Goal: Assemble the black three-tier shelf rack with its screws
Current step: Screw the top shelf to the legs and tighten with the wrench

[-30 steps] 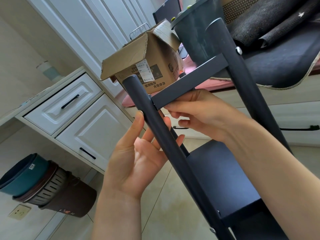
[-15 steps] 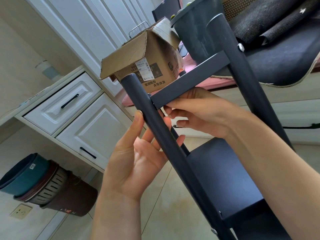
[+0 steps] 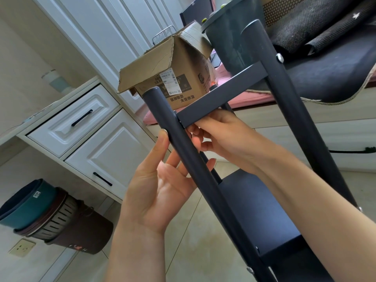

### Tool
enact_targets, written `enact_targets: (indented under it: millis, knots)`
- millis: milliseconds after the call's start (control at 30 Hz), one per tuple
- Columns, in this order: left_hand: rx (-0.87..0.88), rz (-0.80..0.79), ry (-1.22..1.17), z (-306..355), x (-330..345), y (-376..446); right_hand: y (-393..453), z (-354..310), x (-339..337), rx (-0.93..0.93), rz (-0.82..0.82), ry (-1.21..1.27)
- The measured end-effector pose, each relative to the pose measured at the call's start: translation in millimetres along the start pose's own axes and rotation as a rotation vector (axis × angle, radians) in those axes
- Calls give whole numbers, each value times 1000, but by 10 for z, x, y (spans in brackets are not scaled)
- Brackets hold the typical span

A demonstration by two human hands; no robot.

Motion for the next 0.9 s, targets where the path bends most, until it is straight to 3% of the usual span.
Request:
enact_targets:
  millis: [400,600,667,800,900]
  knots:
    - [-16,-89,89,3,54,-15,10,83,105,85,57,118]
    - [-13,-97,111,8,108,-30,-62,186,268,327,-216,421]
    - [-21,-90,99,3,115,-32,-71,200,284,348,-237,515]
    - [-12,-69,88,15,118,-32,-75,194,287,355,-170,621]
    - [-6,-45,93,24,118,-26,-53,206,225,292,-54,548]
Point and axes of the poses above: each hand's wrist, its own y-axis towards the middle knuckle, its own x-axis out of the palm, z = x × y, the point moved 6 cm from there along y, towards the middle knuckle, and after that the axes turned 2 degrees about -z, right-handed, at the moved point
